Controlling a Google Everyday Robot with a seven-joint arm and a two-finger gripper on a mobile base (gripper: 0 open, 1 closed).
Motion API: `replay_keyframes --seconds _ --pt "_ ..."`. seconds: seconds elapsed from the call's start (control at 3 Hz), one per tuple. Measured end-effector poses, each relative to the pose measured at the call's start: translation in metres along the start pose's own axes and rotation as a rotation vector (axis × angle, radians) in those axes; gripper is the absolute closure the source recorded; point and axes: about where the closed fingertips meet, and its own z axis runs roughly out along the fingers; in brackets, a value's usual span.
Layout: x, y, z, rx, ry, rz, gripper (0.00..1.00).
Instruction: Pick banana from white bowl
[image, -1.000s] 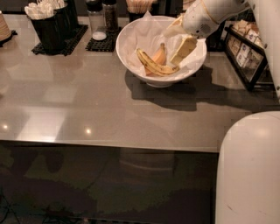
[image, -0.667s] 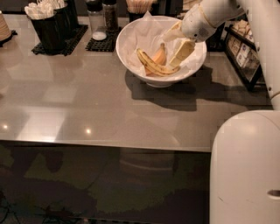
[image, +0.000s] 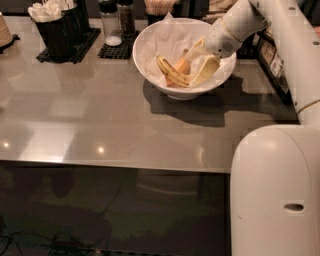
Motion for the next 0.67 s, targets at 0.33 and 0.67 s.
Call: replay_keyframes --seconds 0.33,0.67 --pt "0.0093 0.0006 0.0073 -0.007 0.018 0.02 0.29" --pt "0.0124 -0.0022 0.0115 -0.001 0.032 0.029 0.31"
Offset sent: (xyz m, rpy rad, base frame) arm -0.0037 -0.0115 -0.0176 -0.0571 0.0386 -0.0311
